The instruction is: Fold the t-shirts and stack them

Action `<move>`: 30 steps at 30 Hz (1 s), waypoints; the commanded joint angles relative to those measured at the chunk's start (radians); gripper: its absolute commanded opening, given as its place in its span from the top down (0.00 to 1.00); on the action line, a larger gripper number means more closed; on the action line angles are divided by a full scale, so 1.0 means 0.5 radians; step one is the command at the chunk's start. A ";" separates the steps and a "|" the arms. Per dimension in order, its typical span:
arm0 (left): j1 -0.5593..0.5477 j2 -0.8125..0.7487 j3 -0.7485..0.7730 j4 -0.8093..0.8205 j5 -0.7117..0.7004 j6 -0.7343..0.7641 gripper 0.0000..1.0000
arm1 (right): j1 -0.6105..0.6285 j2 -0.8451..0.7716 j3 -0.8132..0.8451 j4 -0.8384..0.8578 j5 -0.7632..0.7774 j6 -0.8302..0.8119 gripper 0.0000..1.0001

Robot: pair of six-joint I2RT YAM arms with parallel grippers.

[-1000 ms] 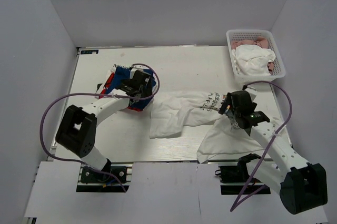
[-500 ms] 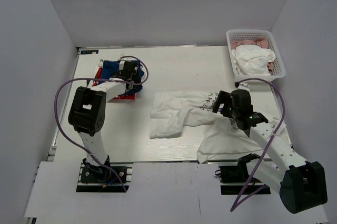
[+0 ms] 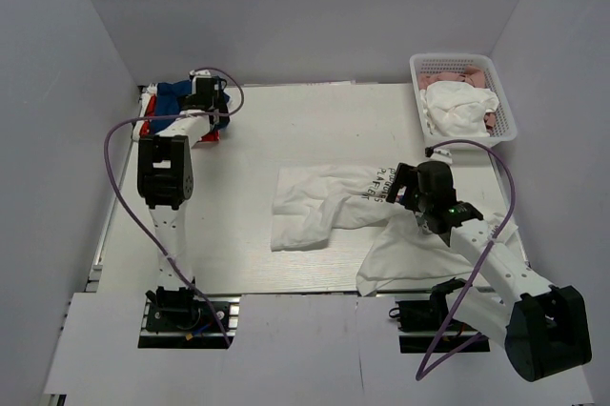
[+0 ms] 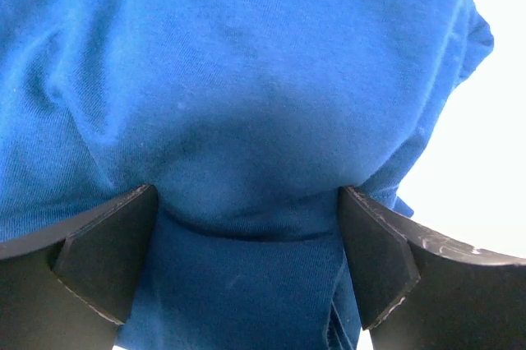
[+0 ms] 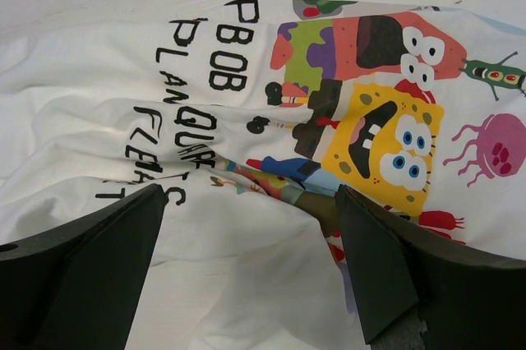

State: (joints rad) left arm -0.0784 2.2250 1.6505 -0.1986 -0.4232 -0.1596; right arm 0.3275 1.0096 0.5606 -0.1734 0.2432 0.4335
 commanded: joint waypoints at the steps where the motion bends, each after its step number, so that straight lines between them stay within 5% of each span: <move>1: 0.089 0.179 0.331 -0.286 0.052 0.129 0.00 | -0.002 -0.006 0.048 0.025 0.066 -0.045 0.10; 5: 0.062 0.204 0.669 -0.538 0.146 0.086 0.00 | -0.002 -0.022 0.051 0.025 0.066 -0.033 0.10; 12: 0.043 -0.375 0.399 -0.569 0.778 -0.186 0.00 | -0.014 0.064 0.026 -0.082 0.286 0.154 0.10; 21: -0.042 -1.334 -1.096 -0.005 1.744 -0.714 0.00 | -0.002 0.472 -0.026 0.107 -0.078 0.296 0.16; 30: -0.088 -1.980 -1.681 -0.302 1.351 -0.865 0.00 | 0.268 1.284 0.458 0.463 -0.370 0.287 0.16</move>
State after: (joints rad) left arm -0.1078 1.3846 0.8429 -0.3248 0.3256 -0.5392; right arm 0.4114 1.5116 0.7147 0.0067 0.1867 0.5472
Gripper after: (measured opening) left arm 0.998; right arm 0.843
